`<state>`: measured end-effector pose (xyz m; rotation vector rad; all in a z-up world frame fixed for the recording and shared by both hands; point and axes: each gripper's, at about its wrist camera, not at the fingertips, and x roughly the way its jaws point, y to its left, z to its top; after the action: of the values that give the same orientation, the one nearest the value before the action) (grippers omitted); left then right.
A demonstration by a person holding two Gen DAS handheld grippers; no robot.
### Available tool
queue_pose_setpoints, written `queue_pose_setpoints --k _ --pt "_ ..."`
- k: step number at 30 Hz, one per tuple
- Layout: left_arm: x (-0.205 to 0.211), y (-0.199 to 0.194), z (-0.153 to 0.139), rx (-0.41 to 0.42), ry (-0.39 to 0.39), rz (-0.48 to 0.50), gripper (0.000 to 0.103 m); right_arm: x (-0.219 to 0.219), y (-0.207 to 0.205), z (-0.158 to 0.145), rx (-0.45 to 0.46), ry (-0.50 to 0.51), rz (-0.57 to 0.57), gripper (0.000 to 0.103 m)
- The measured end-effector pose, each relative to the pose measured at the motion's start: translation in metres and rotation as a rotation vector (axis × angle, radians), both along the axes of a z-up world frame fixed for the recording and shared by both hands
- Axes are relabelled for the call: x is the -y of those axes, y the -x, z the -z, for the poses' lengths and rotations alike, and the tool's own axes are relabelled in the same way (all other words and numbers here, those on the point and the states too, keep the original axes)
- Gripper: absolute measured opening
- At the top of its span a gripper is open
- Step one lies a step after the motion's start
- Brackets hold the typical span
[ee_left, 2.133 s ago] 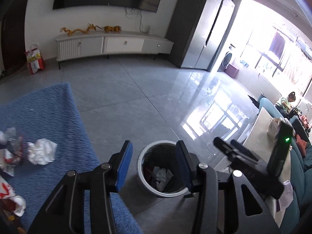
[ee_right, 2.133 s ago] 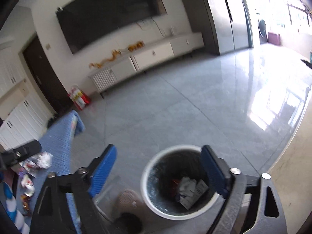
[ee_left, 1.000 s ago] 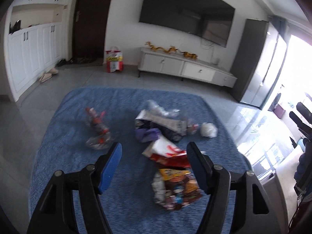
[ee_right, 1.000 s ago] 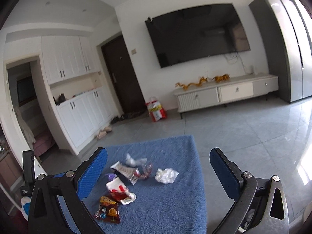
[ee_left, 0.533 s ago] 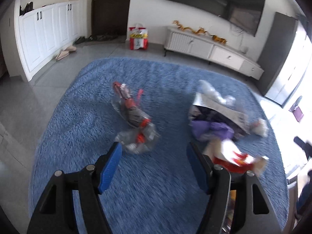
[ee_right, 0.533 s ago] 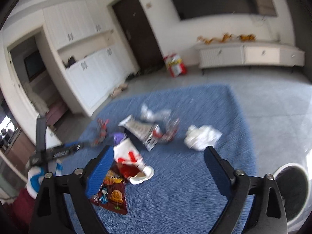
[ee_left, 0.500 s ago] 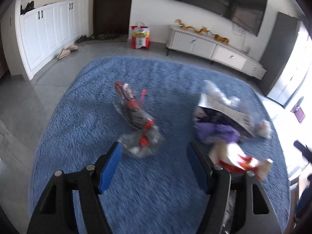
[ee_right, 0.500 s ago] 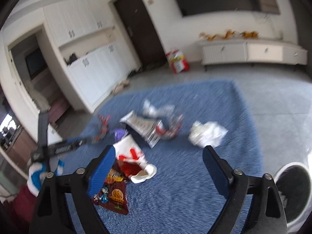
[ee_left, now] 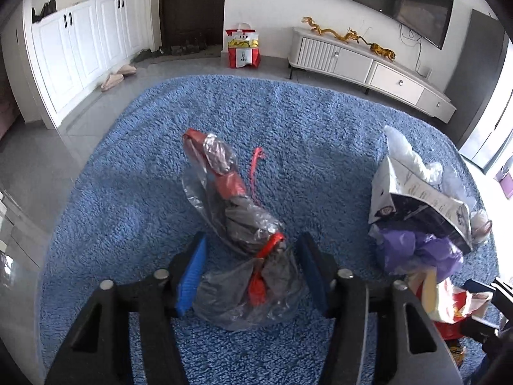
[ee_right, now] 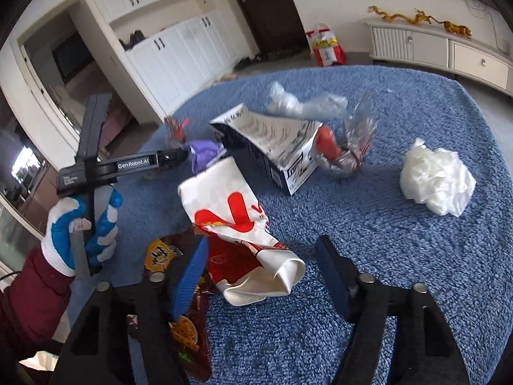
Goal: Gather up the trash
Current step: 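Grasp the clear plastic bag with the left tool while the right tool grasps the white-red wrapper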
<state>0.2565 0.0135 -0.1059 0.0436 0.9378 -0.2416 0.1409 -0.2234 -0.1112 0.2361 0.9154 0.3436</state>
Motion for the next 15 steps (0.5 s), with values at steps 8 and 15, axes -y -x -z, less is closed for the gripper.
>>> queue_pose_setpoints --k 8,15 --pt "-0.018 0.014 -0.002 0.004 0.043 -0.013 0.016 0.002 0.005 0.002 0.008 0.011 0.010 0.030" --pt "-0.032 0.043 -0.011 0.009 0.080 -0.014 0.014 0.011 0.026 -0.005 0.028 0.004 0.023 0.030"
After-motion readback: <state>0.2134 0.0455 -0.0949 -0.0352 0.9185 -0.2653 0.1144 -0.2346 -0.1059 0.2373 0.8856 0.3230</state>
